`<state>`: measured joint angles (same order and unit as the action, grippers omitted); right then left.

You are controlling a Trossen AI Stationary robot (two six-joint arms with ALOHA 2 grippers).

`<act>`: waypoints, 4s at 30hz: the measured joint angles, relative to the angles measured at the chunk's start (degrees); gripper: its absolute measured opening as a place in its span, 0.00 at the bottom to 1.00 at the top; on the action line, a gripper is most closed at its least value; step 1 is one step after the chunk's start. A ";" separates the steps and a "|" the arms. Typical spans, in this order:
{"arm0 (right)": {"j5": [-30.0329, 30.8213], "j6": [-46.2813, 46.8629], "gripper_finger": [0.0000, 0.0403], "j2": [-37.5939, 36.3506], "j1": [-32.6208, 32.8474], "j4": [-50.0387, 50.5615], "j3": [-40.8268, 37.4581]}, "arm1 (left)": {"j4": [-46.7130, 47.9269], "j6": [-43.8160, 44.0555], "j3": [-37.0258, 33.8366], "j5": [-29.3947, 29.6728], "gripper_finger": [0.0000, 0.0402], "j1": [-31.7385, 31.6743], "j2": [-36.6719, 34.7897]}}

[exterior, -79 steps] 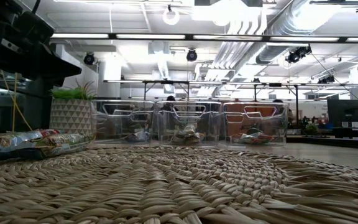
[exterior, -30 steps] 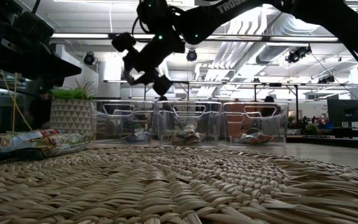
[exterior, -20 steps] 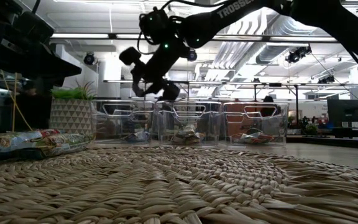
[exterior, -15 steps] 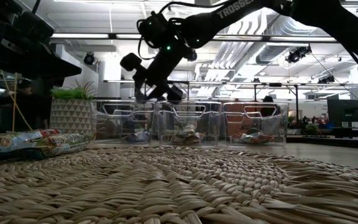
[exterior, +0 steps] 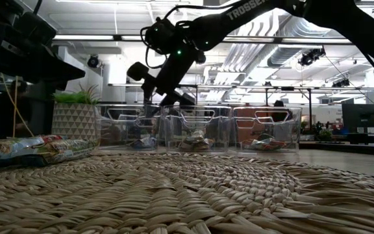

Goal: Pick and place Granola Bars by type
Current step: Put the blue granola bar into the left transparent bin, then put the red granola bar into the right transparent bin

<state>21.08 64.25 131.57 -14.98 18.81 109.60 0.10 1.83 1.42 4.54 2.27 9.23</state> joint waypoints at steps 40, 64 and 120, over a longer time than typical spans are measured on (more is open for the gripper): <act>-9.29 -19.42 0.55 -0.07 0.06 -16.72 0.00 | 0.00 -0.02 0.01 0.00 0.00 0.00 0.00; -17.79 -36.22 0.55 -10.32 5.43 -26.39 0.04 | -0.02 -0.02 0.01 0.00 0.00 0.00 0.02; -3.18 -43.15 0.55 2.19 46.47 -5.45 25.56 | -0.02 -0.02 0.01 0.00 0.00 0.01 0.00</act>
<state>17.90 21.10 133.76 31.48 13.35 135.16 0.08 1.81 1.43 4.54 2.28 9.23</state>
